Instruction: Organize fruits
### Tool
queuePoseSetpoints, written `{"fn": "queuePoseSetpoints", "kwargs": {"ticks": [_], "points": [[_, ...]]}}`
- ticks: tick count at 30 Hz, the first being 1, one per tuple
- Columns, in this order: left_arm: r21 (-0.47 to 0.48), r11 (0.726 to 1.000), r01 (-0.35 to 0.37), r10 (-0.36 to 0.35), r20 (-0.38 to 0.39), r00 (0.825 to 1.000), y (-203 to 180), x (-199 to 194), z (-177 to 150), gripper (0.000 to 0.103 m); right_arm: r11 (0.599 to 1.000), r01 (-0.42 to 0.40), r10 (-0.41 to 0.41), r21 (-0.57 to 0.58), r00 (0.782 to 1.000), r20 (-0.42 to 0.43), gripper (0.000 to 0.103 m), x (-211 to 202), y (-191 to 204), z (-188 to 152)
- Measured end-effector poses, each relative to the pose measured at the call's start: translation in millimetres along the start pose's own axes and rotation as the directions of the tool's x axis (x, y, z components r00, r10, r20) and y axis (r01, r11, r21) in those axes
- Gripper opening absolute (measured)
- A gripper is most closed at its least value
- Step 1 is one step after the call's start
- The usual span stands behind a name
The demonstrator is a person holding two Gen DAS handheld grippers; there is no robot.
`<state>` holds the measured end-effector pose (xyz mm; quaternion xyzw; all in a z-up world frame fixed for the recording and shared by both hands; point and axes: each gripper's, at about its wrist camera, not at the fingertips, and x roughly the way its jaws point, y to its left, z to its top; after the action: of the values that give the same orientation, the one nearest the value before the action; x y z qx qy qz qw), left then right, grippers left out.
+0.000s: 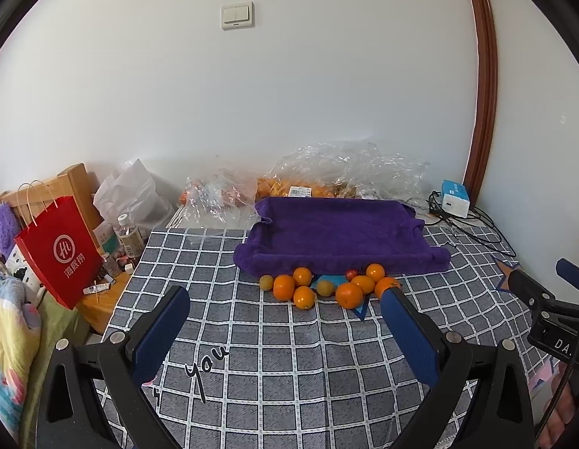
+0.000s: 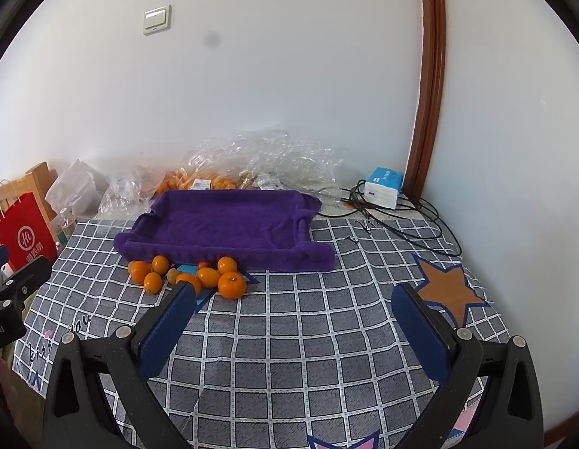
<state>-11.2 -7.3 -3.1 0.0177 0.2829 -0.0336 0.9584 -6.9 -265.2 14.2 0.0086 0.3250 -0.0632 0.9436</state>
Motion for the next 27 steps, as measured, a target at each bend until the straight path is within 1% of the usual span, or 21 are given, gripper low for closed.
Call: {"fn": "queuePoseSetpoints", "kwargs": {"ticks": [5, 8, 16, 19, 22, 26, 27], "points": [[0.015, 1.000, -0.003, 0.003, 0.005, 1.000, -3, 0, -1, 0.103, 1.000, -0.003, 0.003, 0.000, 1.000, 0.001, 0.103, 0, 0, -1], [0.010, 1.000, 0.011, -0.011, 0.004, 1.000, -2, 2, -2, 0.103, 1.000, -0.004, 0.004, -0.002, 1.000, 0.004, 0.102, 1, 2, -3], [0.002, 1.000, 0.006, -0.006, -0.003, 1.000, 2, 17, -8, 0.103, 1.000, 0.001, -0.001, 0.026, 1.000, -0.031, 0.102, 17, -2, -12], [-0.019, 1.000, 0.002, -0.002, -0.021, 1.000, 11, 29, -13, 0.103, 1.000, 0.015, -0.015, 0.008, 0.999, -0.046, 0.102, 30, -2, -18], [-0.031, 0.999, -0.013, 0.011, -0.049, 0.999, 20, 46, -18, 0.103, 0.999, -0.034, 0.035, 0.013, 0.996, -0.084, 0.102, 52, -1, -23], [-0.030, 0.999, -0.043, 0.040, -0.099, 0.994, 32, 75, -26, 0.101, 0.996, -0.072, 0.079, 0.053, 0.988, -0.129, 0.101, 84, -3, -27], [-0.032, 0.998, -0.054, 0.050, -0.113, 0.992, 36, 83, -28, 0.099, 0.996, -0.074, 0.081, 0.055, 0.987, -0.142, 0.097, 91, -2, -27]]}}
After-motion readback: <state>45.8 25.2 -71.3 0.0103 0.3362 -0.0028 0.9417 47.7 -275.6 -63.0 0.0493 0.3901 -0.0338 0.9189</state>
